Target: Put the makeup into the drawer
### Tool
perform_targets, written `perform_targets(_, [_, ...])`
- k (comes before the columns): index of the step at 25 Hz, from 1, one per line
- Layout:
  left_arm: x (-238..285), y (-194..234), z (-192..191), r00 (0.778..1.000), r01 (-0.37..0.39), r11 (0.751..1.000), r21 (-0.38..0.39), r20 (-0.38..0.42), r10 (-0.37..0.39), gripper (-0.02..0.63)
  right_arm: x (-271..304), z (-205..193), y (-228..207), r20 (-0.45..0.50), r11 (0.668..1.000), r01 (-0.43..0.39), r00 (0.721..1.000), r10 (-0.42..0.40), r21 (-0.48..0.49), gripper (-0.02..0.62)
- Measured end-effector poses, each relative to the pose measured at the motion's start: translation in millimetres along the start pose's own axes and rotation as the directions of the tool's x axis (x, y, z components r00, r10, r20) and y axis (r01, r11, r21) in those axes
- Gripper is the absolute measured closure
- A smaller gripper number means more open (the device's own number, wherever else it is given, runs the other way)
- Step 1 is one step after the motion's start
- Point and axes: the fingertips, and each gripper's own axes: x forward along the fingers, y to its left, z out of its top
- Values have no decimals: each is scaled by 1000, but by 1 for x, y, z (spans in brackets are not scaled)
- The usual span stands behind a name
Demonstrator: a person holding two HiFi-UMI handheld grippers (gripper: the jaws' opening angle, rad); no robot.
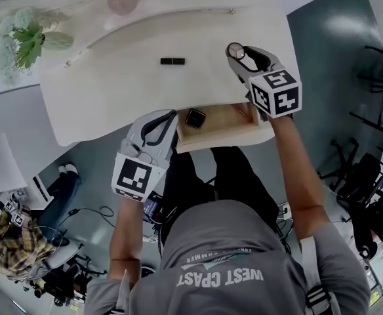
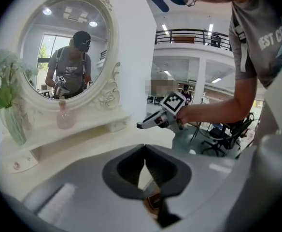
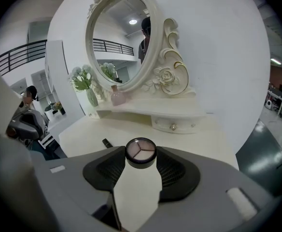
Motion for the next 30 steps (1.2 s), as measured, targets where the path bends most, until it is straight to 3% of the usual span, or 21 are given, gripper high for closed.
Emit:
perform_targets(8, [-3, -6, -23, 998, 44, 999, -12, -42, -44, 604, 0, -48, 25, -78, 999, -14, 997, 17, 33, 388])
perform_targets(17, [-2, -1, -32, 997, 60, 998, -26, -52, -61, 604, 16, -70, 57, -121, 998, -48, 991, 53, 50, 388])
perform_targets(30, [8, 3, -39, 994, 84, 996, -31, -72, -86, 604, 25, -114, 37, -176, 999, 14, 984, -4, 52, 388])
